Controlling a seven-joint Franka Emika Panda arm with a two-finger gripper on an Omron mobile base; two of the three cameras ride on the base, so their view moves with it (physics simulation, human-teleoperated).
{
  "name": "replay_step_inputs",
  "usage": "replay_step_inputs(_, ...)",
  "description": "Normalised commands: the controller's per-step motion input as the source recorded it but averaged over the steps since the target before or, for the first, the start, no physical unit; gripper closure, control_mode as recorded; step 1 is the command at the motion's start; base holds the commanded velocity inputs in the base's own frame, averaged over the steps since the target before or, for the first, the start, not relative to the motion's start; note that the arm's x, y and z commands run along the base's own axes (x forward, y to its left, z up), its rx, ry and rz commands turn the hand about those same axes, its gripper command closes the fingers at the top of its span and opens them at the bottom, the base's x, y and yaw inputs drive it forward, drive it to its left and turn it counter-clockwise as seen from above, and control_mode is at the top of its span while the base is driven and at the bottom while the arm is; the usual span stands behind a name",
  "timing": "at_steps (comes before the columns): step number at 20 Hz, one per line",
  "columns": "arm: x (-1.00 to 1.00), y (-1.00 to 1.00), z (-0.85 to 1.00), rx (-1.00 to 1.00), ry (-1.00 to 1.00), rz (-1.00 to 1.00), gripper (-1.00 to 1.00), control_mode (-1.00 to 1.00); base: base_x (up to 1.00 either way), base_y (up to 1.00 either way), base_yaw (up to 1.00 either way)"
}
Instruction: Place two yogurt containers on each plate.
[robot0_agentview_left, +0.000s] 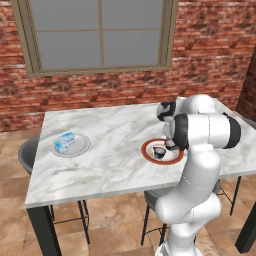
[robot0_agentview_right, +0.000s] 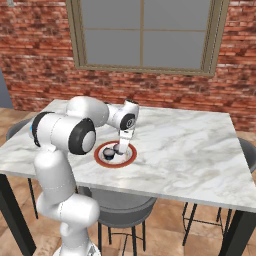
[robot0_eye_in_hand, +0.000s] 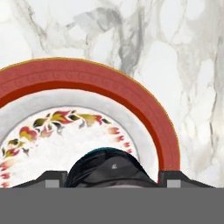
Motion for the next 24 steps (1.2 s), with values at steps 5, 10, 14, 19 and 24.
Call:
replay_step_inputs(5,0.16,-0.06,-0.15,0.00,0.00,0.00,1.00,-1.00,0.00,0.00,0.00)
replay_step_inputs(10,0.08,-0.07,-0.15,0.00,0.00,0.00,1.00,-1.00,0.00,0.00,0.00)
replay_step_inputs(14,0.00,-0.05,-0.20,0.00,0.00,0.00,-1.00,-1.00,0.00,0.00,0.00)
replay_step_inputs(19,0.00,-0.04,-0.12,0.00,0.00,0.00,-1.00,-1.00,0.00,0.00,0.00)
replay_step_inputs(24,-0.01,-0.09,-0.02,0.00,0.00,0.00,-1.00,-1.00,0.00,0.00,0.00)
